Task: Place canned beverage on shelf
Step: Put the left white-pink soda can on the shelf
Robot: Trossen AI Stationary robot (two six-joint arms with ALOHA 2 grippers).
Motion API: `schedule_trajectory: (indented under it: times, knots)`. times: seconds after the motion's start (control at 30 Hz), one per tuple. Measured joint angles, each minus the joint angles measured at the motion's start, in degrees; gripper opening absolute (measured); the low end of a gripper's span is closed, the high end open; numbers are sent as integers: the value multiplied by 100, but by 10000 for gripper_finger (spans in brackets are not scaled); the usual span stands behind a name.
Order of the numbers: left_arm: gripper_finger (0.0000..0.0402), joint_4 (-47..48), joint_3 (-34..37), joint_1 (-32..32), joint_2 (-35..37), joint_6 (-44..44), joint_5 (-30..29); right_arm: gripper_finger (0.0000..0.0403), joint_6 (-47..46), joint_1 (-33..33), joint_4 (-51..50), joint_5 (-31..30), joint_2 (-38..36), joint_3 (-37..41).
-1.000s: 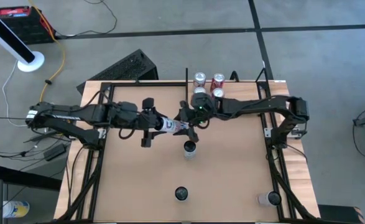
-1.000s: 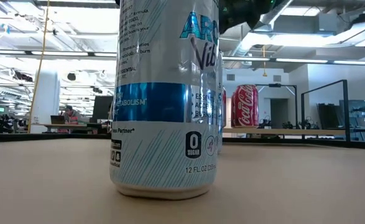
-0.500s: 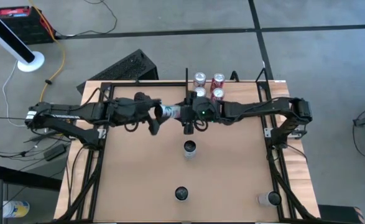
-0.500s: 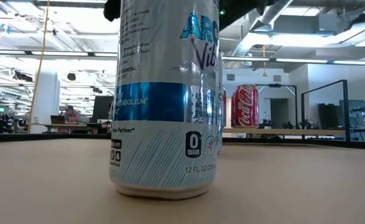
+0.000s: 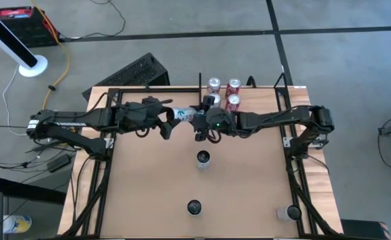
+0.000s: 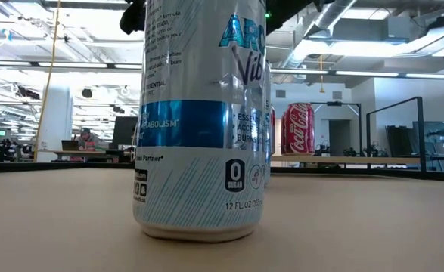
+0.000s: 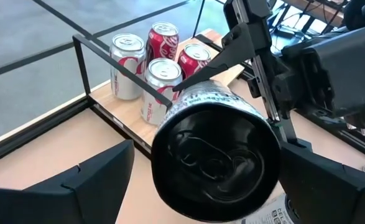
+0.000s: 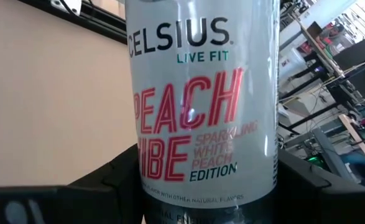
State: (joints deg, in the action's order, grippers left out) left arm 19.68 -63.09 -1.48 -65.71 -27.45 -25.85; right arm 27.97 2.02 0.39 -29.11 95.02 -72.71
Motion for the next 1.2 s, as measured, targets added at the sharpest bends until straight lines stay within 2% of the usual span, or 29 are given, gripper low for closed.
schedule_trajectory:
  times: [0.13, 0.47, 0.73, 0.87, 0.9, 0.97, 1.1, 1.2]
  knots:
    - [345, 10, 0, 0, 0, 36, -1, 271, 4, 0, 6, -1, 0, 0]
    - [229, -144, 9, 0, -2, 209, 0, 271, 96, 2, 27, 1, 0, 0]
    - [229, -155, 9, -2, -2, 274, -8, 277, 105, 2, 19, 10, 0, -2]
    - [229, -88, 11, -2, -4, 350, 5, 368, 252, -4, -78, 91, -6, -11]
    - [229, -47, 16, -2, -5, 372, 3, 379, 256, -11, -132, 99, -13, -11]
    - [229, -1, 20, -2, -9, 387, 8, 370, 295, -52, -377, 97, -68, -11]
    - [229, 173, 20, -25, 7, 420, 13, 324, 536, -200, -868, -66, -284, -11]
    - [229, 456, 17, -129, 8, 418, 48, 311, 609, -319, -1296, -249, -515, -11]
